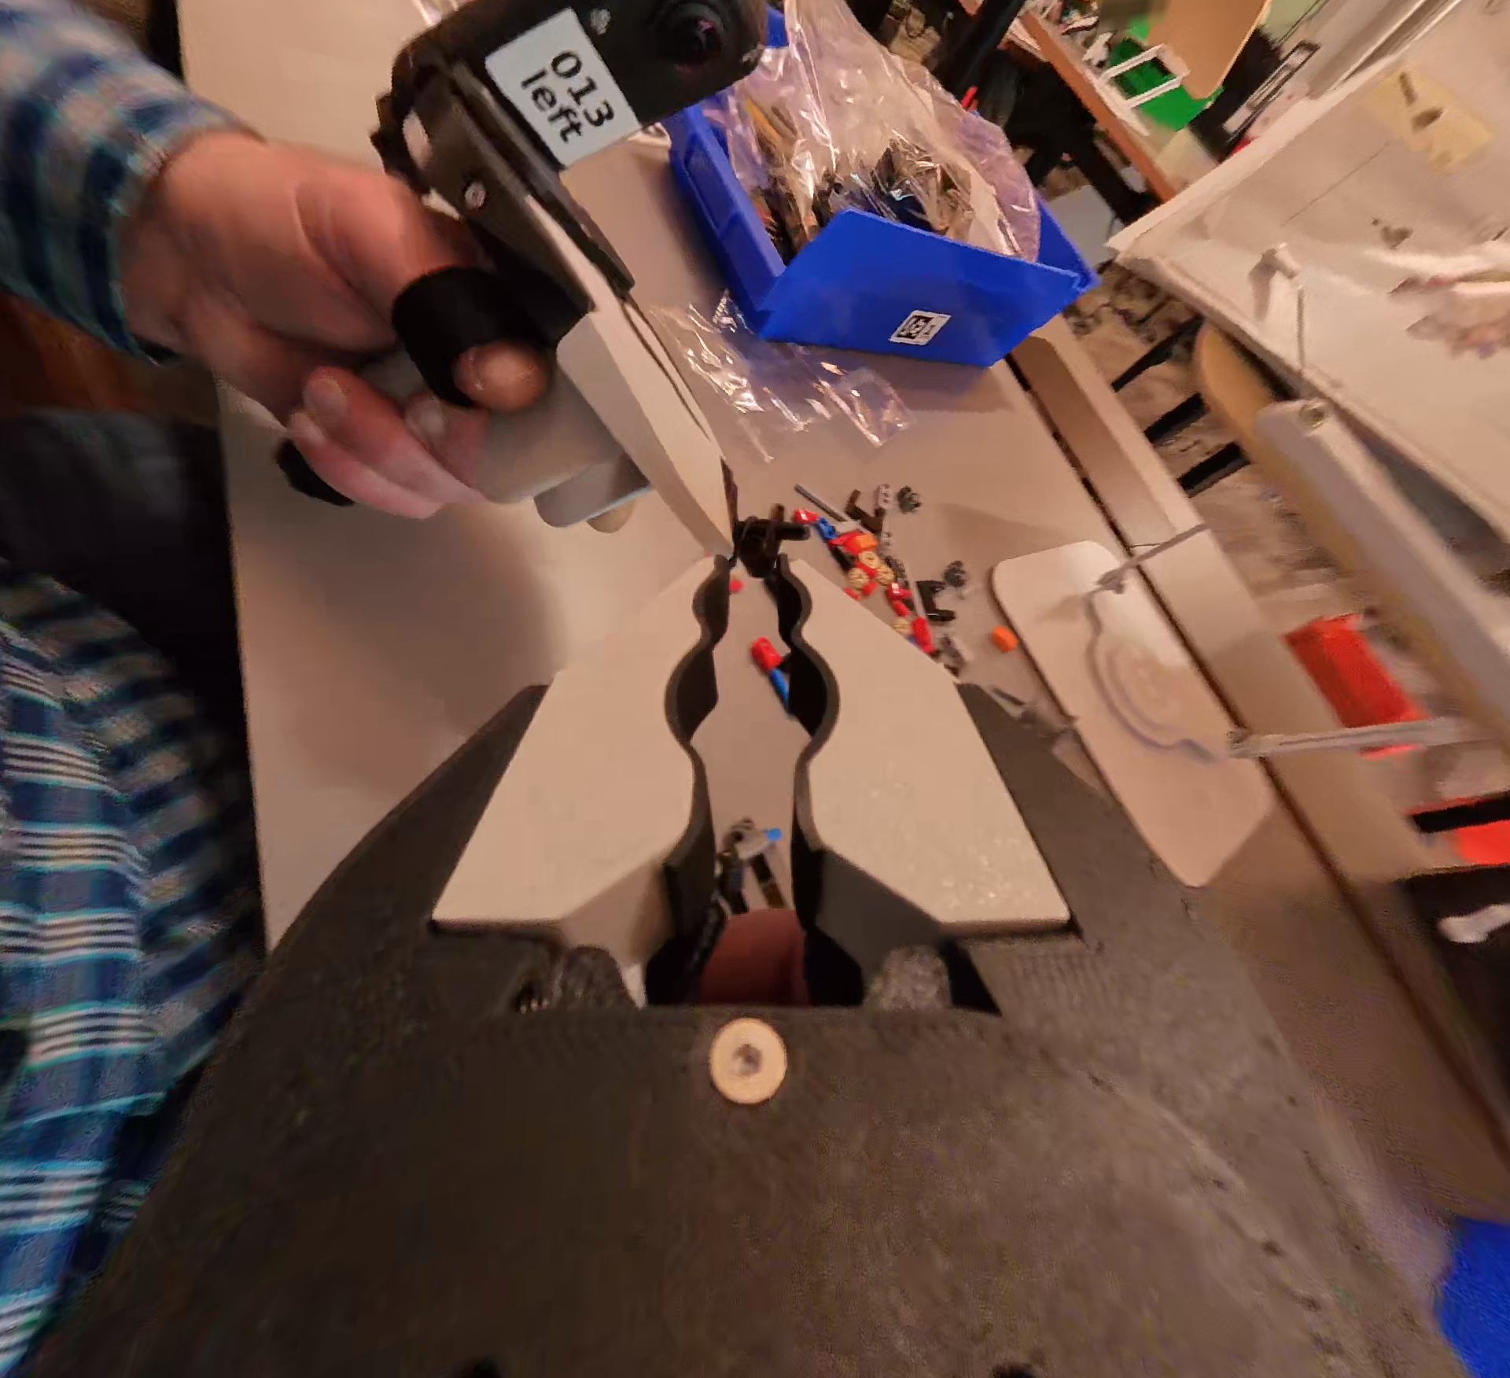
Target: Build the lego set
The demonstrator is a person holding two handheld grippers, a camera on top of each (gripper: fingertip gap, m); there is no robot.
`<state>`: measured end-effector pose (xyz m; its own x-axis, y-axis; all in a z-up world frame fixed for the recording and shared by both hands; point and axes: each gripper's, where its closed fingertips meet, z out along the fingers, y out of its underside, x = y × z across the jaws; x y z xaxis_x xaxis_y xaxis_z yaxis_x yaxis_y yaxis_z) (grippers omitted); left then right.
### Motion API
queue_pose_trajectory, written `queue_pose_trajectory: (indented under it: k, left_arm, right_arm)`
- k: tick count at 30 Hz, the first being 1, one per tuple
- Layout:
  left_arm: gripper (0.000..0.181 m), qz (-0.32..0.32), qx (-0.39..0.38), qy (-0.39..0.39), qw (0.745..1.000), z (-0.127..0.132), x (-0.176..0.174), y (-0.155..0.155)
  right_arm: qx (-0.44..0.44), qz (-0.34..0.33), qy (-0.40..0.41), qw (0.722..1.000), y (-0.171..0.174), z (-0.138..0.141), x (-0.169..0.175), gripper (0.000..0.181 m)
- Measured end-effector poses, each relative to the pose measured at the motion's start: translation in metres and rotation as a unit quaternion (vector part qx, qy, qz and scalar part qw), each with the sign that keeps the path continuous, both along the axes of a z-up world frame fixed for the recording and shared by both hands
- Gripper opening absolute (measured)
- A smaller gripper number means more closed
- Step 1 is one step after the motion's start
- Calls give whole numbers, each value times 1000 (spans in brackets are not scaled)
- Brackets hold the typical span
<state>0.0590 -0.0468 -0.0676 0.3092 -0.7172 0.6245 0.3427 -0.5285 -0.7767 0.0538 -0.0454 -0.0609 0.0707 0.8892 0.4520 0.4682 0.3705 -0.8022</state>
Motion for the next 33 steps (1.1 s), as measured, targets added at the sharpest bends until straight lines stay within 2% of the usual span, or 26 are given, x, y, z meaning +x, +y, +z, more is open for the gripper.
queue_pose_trajectory:
  k: [1,7,11,14,22,25,29,33]
  left_arm:
    - [1,4,11,13,1000,0,1,0]
    - [1,8,81,55,995,8,6,-8]
    - [1,5,120,83,989,9,11,-14]
    - [1,7,136,95,986,8,13,-15]
    - [2,7,153,112,982,6,17,-17]
    - [10,16,153,124,980,3,14,-14]
    - [15,33,152,125,980,7,7,-10]
    - [22,51,141,139,979,5,4,-4]
  right_arm:
    - [-33,3,9,999,-1,1,1,12]
    - [-228,27,66,971,-7,9,3,14]
    - [-308,56,94,945,-16,12,3,7]
    - [-329,63,99,937,-17,11,4,6]
    - [-293,51,96,950,-17,12,10,6]
    - [-254,32,94,962,-11,13,13,6]
    - [-116,-18,41,992,2,6,19,6]
    - [7,-43,3,999,5,2,17,6]
